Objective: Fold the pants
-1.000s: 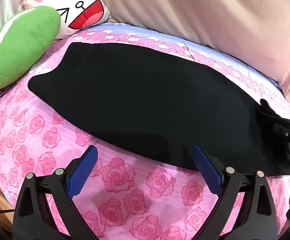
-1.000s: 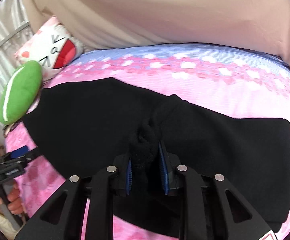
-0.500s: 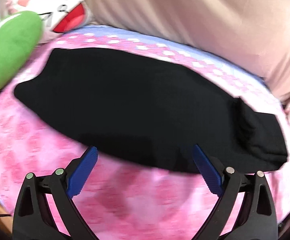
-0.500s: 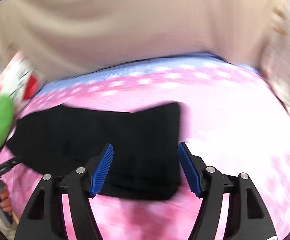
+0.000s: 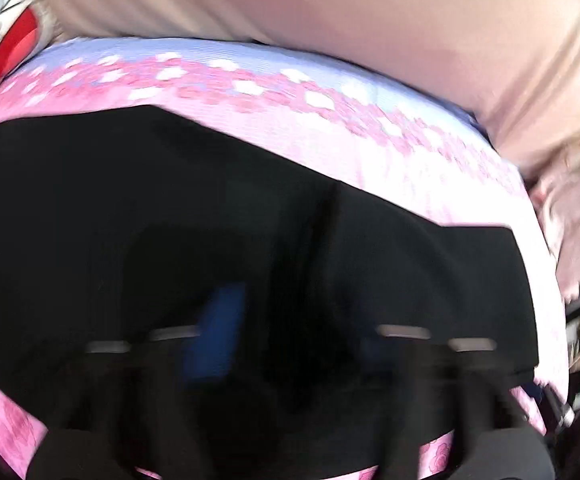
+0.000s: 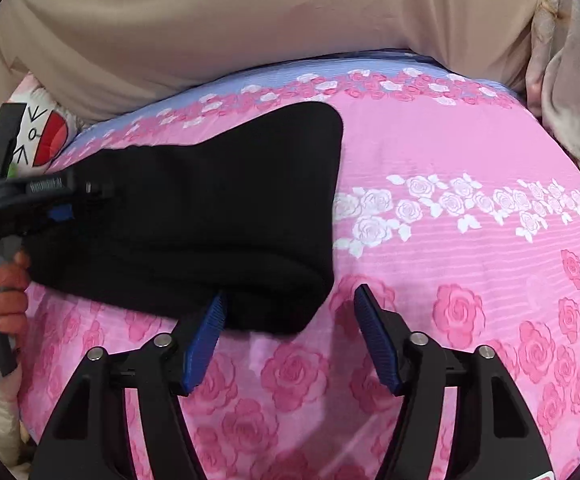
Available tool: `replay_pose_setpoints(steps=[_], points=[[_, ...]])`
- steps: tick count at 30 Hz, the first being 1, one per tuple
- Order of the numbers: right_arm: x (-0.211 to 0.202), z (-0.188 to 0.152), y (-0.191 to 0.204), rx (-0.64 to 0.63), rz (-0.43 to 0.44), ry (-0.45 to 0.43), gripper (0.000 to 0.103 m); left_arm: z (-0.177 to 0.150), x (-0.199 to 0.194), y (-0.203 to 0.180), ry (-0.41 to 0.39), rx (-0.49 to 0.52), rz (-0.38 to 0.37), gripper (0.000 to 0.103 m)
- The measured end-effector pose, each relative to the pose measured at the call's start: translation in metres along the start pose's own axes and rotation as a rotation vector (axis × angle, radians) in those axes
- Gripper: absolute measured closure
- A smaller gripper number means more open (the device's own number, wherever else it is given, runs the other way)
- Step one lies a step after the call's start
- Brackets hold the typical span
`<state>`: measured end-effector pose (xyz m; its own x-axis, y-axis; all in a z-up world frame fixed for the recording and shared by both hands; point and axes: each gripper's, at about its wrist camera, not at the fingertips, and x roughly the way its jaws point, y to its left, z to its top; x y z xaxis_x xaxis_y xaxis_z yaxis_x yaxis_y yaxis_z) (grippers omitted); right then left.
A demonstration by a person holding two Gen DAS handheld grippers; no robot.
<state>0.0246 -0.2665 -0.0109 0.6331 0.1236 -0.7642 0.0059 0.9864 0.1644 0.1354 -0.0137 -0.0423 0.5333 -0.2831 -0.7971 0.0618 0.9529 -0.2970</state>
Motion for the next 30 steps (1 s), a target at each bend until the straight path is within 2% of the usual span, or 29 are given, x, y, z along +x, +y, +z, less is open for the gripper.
replay_pose_setpoints(steps=[1,2,4,6,7,8,9,10,11,12,14,15,16,17,18,20,22,24,26,28,30], points=[[0.002,0.005,-0.002,0.012,0.014,0.002,0.081,0.003,-0.004,-0.001,0.004,-0.016,-0.027,0.091],[0.002,0.009,-0.003,0.025,-0.005,-0.002,0.09,0.006,-0.012,-0.002,-0.013,-0.012,-0.034,0.093],[-0.007,0.016,-0.003,0.043,0.019,-0.033,0.092,0.008,-0.039,0.001,-0.085,0.0,-0.049,0.095],[-0.019,0.018,0.002,0.035,0.032,-0.071,0.092,0.005,-0.065,0.013,-0.159,0.024,0.021,0.095],[-0.018,0.018,0.004,0.025,0.045,-0.065,0.092,0.003,-0.065,0.019,-0.156,0.035,0.046,0.095],[-0.012,0.016,0.006,0.015,0.049,-0.047,0.088,-0.002,-0.053,0.026,-0.108,0.041,0.067,0.095],[0.001,0.011,0.007,0.008,0.017,-0.001,0.083,-0.008,-0.035,0.033,-0.044,0.036,0.079,0.094],[0.011,0.007,0.007,0.01,-0.007,0.03,0.083,-0.013,-0.021,0.036,0.0,0.036,0.081,0.092],[0.009,0.008,0.004,0.039,0.011,0.022,0.082,-0.02,-0.018,0.036,-0.036,0.046,0.081,0.091],[0.005,0.011,0.003,0.052,0.014,0.013,0.076,-0.023,-0.023,0.032,-0.082,0.059,0.094,0.084],[0.001,0.015,0.005,0.044,-0.024,0.0,0.066,-0.023,-0.032,0.029,-0.093,0.054,0.09,0.052],[-0.002,0.015,0.011,0.013,-0.074,-0.01,0.065,-0.022,-0.037,0.031,-0.099,0.044,0.085,0.025],[-0.004,0.015,0.017,-0.03,-0.118,-0.018,0.063,-0.021,-0.043,0.033,-0.116,0.032,0.074,0.019],[-0.004,0.014,0.021,-0.054,-0.145,-0.02,0.058,-0.021,-0.055,0.037,-0.145,0.025,0.039,0.019],[-0.005,0.012,0.028,-0.099,-0.208,-0.024,0.052,-0.02,-0.062,0.042,-0.155,0.018,0.019,0.018],[-0.013,0.006,0.046,-0.196,-0.305,-0.034,0.051,-0.024,-0.082,0.061,-0.179,-0.019,0.0,0.014],[-0.028,0.0,0.062,-0.263,-0.331,-0.067,0.05,-0.028,-0.095,0.076,-0.201,-0.048,0.018,0.013],[-0.045,-0.001,0.082,-0.304,-0.28,-0.1,0.045,-0.033,-0.104,0.094,-0.213,-0.077,0.059,0.013],[-0.05,0.006,0.107,-0.338,-0.148,-0.103,0.045,-0.038,-0.103,0.1,-0.189,-0.093,0.052,0.012],[-0.04,0.016,0.141,-0.404,0.008,-0.111,0.045,-0.042,-0.098,0.101,-0.16,-0.102,0.031,0.012],[-0.011,0.024,0.17,-0.477,0.093,-0.073,0.045,-0.044,-0.099,0.097,-0.15,-0.085,0.024,0.012]])
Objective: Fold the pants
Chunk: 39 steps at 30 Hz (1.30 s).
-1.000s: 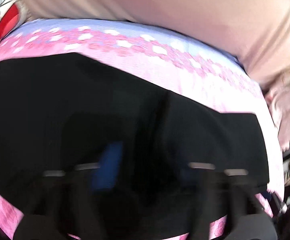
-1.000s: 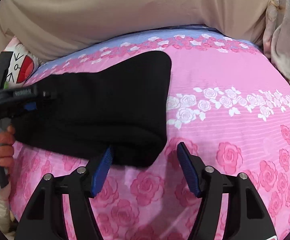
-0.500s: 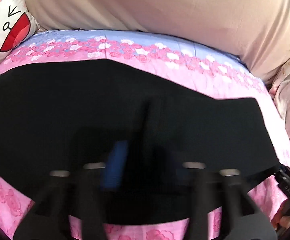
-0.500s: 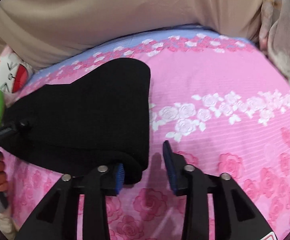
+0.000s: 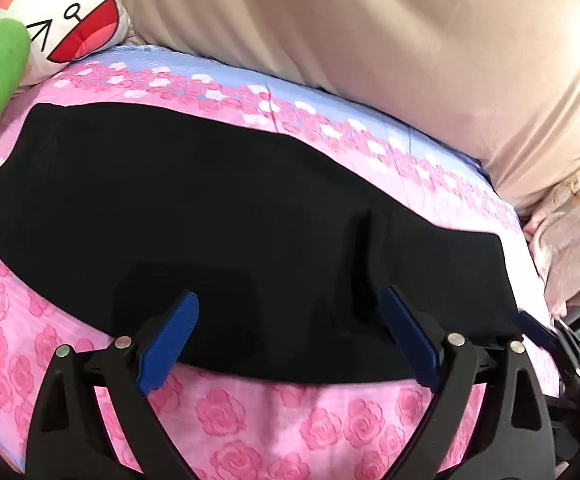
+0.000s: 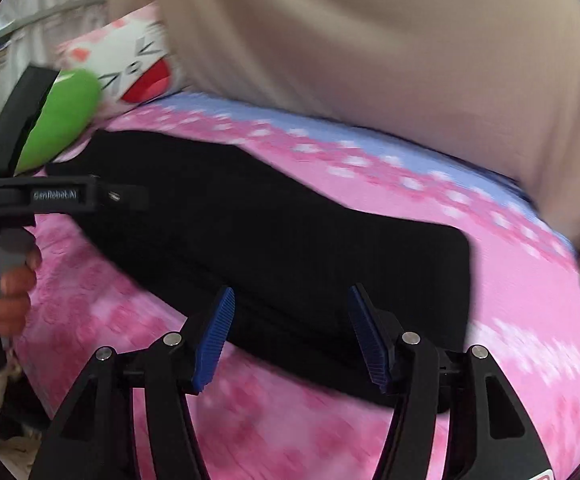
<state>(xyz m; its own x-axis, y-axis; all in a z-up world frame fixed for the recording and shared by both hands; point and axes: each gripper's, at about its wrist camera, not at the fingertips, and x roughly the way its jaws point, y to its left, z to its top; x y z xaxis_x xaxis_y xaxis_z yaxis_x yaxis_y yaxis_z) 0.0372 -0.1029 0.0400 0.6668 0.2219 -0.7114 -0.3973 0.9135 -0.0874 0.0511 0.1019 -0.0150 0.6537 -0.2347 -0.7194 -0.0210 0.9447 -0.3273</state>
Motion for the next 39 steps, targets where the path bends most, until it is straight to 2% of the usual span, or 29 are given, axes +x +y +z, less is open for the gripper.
replay_pose_setpoints(steps=[2,4,5,6,7,10,12,14,16,17,18,21,25,26,27,28,31,33,35,36,38,39], points=[[0.031,0.007,0.008,-0.04,0.027,0.038,0.048,-0.004,-0.007,-0.005,-0.002,0.025,-0.005,0.013],[0.061,0.011,0.006,-0.044,0.059,0.095,0.055,-0.009,-0.014,-0.005,-0.003,0.042,-0.014,0.012],[0.067,0.011,0.001,-0.023,0.09,0.106,0.069,-0.01,-0.016,-0.003,-0.005,0.049,-0.011,0.012],[0.07,0.012,-0.009,0.017,0.127,0.112,0.098,-0.011,-0.017,-0.002,-0.005,0.047,-0.007,0.012],[0.068,0.012,-0.021,0.059,0.116,0.123,0.096,-0.012,-0.018,0.002,-0.004,0.043,-0.007,0.012],[0.04,0.012,-0.059,0.167,0.094,0.071,0.096,-0.012,-0.018,0.011,0.001,0.018,-0.016,0.012],[0.026,0.011,-0.067,0.168,0.057,0.057,0.093,-0.012,-0.015,0.011,0.005,0.016,-0.028,0.012],[0.031,0.007,-0.057,0.125,0.087,0.099,0.088,-0.013,-0.01,0.005,0.016,0.031,-0.048,0.012],[0.039,0.004,-0.037,0.049,0.096,0.131,0.075,-0.014,-0.006,-0.003,0.027,0.052,-0.062,0.012],[0.043,0.002,-0.025,0.011,0.102,0.139,0.059,-0.015,-0.006,-0.008,0.031,0.064,-0.063,0.012],[0.045,0.0,-0.012,-0.033,0.092,0.136,0.048,-0.017,-0.007,-0.011,0.03,0.074,-0.066,0.012],[0.043,-0.001,0.01,-0.082,0.1,0.12,0.04,-0.018,-0.012,-0.01,0.021,0.081,-0.063,0.012],[0.058,0.001,0.025,-0.103,0.115,0.126,0.042,-0.017,-0.012,0.003,0.021,0.048,-0.053,0.012],[0.068,0.005,0.027,-0.103,0.103,0.132,0.052,-0.016,-0.012,0.007,0.021,0.038,-0.046,0.012],[0.069,0.008,0.023,-0.087,0.102,0.118,0.075,-0.015,-0.013,0.011,0.019,0.029,-0.041,0.012],[0.067,0.012,0.019,-0.061,0.11,0.117,0.092,-0.014,-0.014,0.016,0.015,0.023,-0.036,0.012],[0.045,0.04,-0.003,0.101,0.173,0.05,0.092,-0.009,-0.022,0.028,-0.01,0.007,-0.022,0.012],[0.037,0.06,0.0,0.126,0.212,0.005,0.091,-0.006,-0.024,0.038,-0.026,-0.015,-0.003,0.011],[0.048,0.069,0.015,0.11,0.247,0.009,0.089,-0.004,-0.024,0.046,-0.028,-0.038,0.011,0.011],[0.067,0.069,0.027,0.09,0.259,0.047,0.079,-0.004,-0.023,0.049,-0.025,-0.049,0.016,0.011],[0.11,0.054,0.046,0.049,0.255,0.157,0.069,-0.005,-0.022,0.054,-0.022,-0.061,0.019,0.011],[0.104,0.051,0.05,0.039,0.233,0.091,0.06,-0.007,-0.023,0.057,-0.02,-0.064,0.024,0.011]])
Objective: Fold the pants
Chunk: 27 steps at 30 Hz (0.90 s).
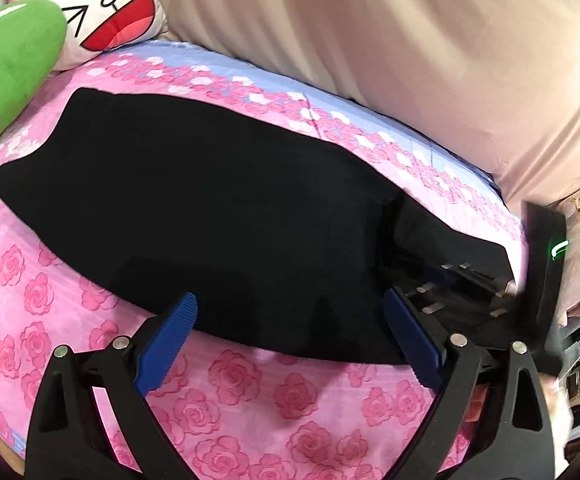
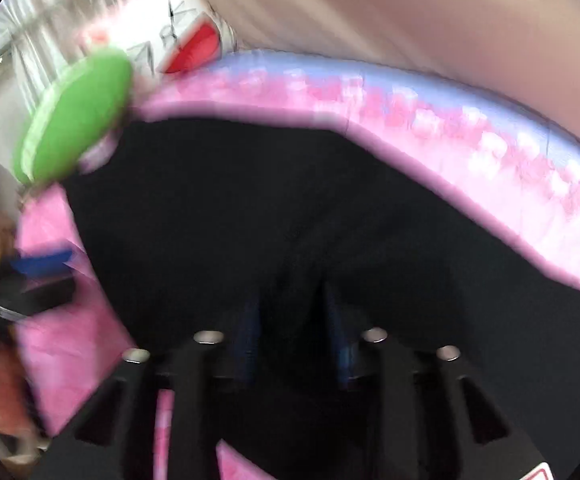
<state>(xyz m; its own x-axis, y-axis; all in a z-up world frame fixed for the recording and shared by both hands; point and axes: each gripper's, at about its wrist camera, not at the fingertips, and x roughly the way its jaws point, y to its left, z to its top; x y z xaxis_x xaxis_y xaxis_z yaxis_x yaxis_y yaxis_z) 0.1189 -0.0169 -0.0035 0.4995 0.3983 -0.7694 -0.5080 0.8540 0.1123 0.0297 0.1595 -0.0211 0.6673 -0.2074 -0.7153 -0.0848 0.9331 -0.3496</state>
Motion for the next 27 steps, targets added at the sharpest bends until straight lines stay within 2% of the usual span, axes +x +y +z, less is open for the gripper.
replay_pose_setpoints(steps=[1,2,4,6,9,11,14,15,16,18,20,22,23,24,25,27], points=[[-0.008,-0.002,0.004,-0.012,0.002,-0.02,0.054,-0.001,-0.001,0.002,-0.001,0.0,0.005,0.011],[-0.021,-0.004,0.004,-0.004,0.017,-0.01,0.051,-0.003,-0.004,0.006,-0.004,0.004,0.013,0.011],[-0.061,-0.012,-0.011,0.054,0.035,-0.071,0.049,-0.005,-0.005,0.011,-0.007,0.002,0.026,0.011],[-0.11,-0.029,-0.048,0.164,-0.005,-0.13,0.034,-0.005,-0.004,0.013,-0.006,-0.004,0.026,0.011],[-0.148,-0.068,-0.12,0.399,-0.116,-0.136,0.03,-0.004,0.0,0.007,-0.003,-0.004,0.019,0.011],[-0.149,-0.099,-0.165,0.578,-0.147,-0.104,0.029,-0.003,0.004,-0.002,-0.003,-0.005,0.007,0.01],[-0.134,-0.123,-0.19,0.673,-0.099,-0.067,0.029,-0.002,0.011,-0.011,0.008,-0.031,-0.002,0.01],[-0.126,-0.128,-0.193,0.692,-0.071,-0.06,0.027,-0.002,0.01,-0.009,0.002,-0.055,-0.006,0.01],[-0.126,-0.128,-0.188,0.674,-0.083,-0.088,0.027,-0.001,0.009,-0.006,-0.007,-0.074,-0.004,0.01],[-0.116,-0.123,-0.173,0.641,-0.001,-0.079,0.027,0.004,-0.002,0.018,-0.067,-0.167,0.024,0.01],[-0.11,-0.118,-0.161,0.621,-0.037,-0.076,0.027,0.012,-0.013,0.053,-0.11,-0.269,0.051,0.008],[-0.105,-0.114,-0.152,0.563,-0.104,-0.075,0.034,0.019,-0.019,0.088,-0.127,-0.35,0.119,0.008],[-0.105,-0.114,-0.153,0.57,-0.115,-0.079,0.061,0.024,-0.022,0.11,-0.145,-0.396,0.174,0.008],[-0.107,-0.116,-0.157,0.592,-0.101,-0.083,0.073,0.027,-0.022,0.125,-0.155,-0.423,0.211,0.008],[-0.112,-0.12,-0.163,0.641,-0.051,-0.108,0.076,0.031,-0.018,0.145,-0.147,-0.461,0.273,0.008],[-0.125,-0.122,-0.169,0.672,-0.037,-0.142,0.08,0.034,-0.011,0.166,-0.13,-0.505,0.286,0.008]])
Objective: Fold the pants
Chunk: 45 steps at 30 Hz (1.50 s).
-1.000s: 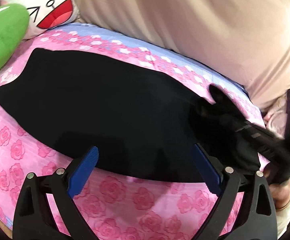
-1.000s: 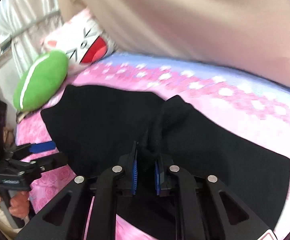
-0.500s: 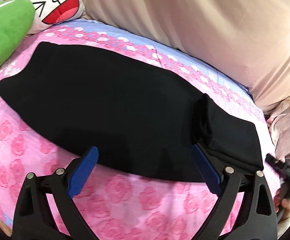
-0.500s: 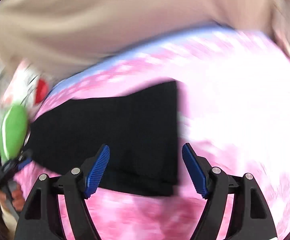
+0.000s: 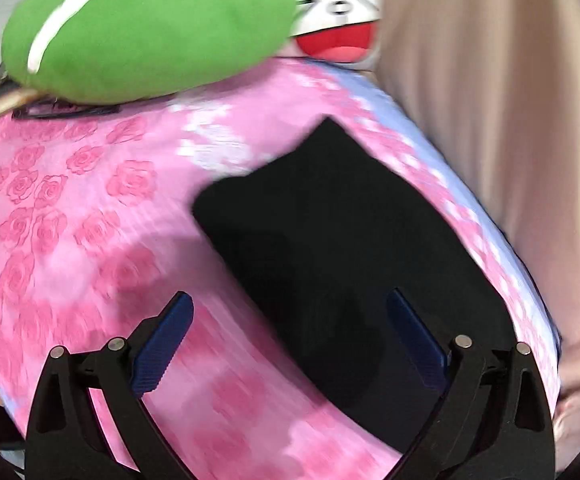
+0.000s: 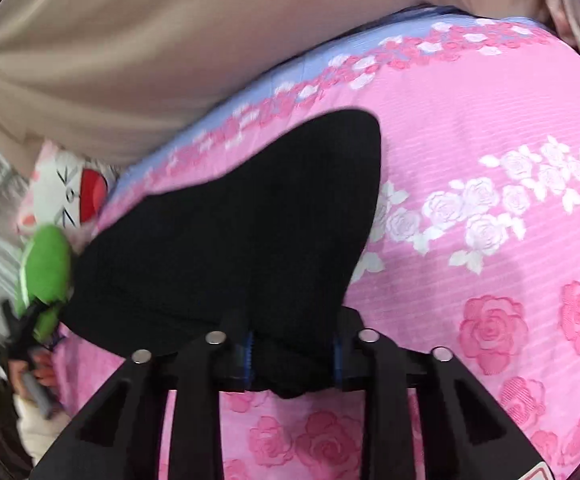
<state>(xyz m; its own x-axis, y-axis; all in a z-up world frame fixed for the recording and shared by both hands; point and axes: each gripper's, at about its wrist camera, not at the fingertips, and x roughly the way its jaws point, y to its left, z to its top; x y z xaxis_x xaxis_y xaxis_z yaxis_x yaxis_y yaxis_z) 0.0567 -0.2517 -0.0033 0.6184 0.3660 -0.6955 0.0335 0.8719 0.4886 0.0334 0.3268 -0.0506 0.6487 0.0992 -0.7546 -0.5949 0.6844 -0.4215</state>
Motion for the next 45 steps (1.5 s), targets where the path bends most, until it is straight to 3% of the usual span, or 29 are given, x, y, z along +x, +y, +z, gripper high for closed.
replay_pose_setpoints(steps=[3,6,14,17,19,21,22,23,25,26,28,29,30,34,38,41,43,45], points=[[-0.024,0.008,0.0,0.026,0.034,-0.042,0.083,0.003,-0.001,0.007,-0.01,-0.037,-0.009,0.008],[-0.042,0.013,-0.007,0.005,0.013,-0.046,0.084,-0.007,-0.011,-0.005,-0.006,-0.013,-0.052,0.008],[-0.102,0.005,-0.078,0.044,-0.197,-0.095,0.082,-0.062,-0.02,-0.063,0.093,0.119,-0.12,0.008],[-0.111,-0.004,-0.11,0.104,-0.247,-0.106,0.07,-0.081,-0.015,-0.079,0.113,0.152,-0.109,0.006],[-0.108,-0.01,-0.11,0.068,-0.346,-0.096,0.061,-0.085,-0.013,-0.085,0.081,0.163,-0.066,0.005],[-0.12,-0.015,-0.085,-0.046,-0.493,-0.199,0.054,-0.086,-0.013,-0.087,0.077,0.152,-0.045,0.005],[-0.125,-0.016,-0.073,-0.093,-0.524,-0.244,0.049,-0.086,-0.013,-0.086,0.069,0.126,-0.045,0.005],[-0.129,-0.015,-0.062,-0.128,-0.544,-0.281,0.037,-0.083,-0.012,-0.085,0.063,0.116,-0.039,0.005],[-0.132,-0.012,-0.04,-0.177,-0.513,-0.325,0.031,-0.082,-0.011,-0.089,0.048,0.131,-0.004,0.009],[-0.13,-0.012,-0.033,-0.192,-0.476,-0.325,0.031,-0.082,-0.01,-0.091,0.027,0.143,0.025,0.017],[-0.116,-0.012,-0.018,-0.21,-0.384,-0.302,0.031,-0.082,-0.011,-0.093,0.009,0.165,0.037,0.074],[-0.11,-0.011,-0.014,-0.211,-0.355,-0.295,0.031,-0.08,-0.007,-0.092,0.04,0.148,-0.025,0.076],[-0.101,-0.012,-0.008,-0.217,-0.315,-0.279,0.031,-0.077,-0.008,-0.094,0.045,0.147,-0.024,0.079],[-0.081,-0.018,0.005,-0.235,-0.259,-0.24,0.031,-0.075,-0.048,-0.13,-0.016,0.24,-0.092,0.081],[-0.081,-0.02,0.006,-0.201,-0.215,-0.253,0.031,-0.113,-0.128,-0.227,-0.065,0.476,-0.337,0.081],[-0.077,-0.017,-0.003,-0.156,-0.196,-0.249,0.031,-0.17,-0.146,-0.293,0.003,0.656,-0.474,0.078],[-0.073,-0.017,-0.012,-0.126,-0.181,-0.234,0.031,-0.211,-0.136,-0.325,0.078,0.768,-0.501,0.066],[-0.069,-0.019,-0.021,-0.103,-0.174,-0.194,0.031,-0.25,-0.113,-0.342,0.209,0.836,-0.467,0.058]])
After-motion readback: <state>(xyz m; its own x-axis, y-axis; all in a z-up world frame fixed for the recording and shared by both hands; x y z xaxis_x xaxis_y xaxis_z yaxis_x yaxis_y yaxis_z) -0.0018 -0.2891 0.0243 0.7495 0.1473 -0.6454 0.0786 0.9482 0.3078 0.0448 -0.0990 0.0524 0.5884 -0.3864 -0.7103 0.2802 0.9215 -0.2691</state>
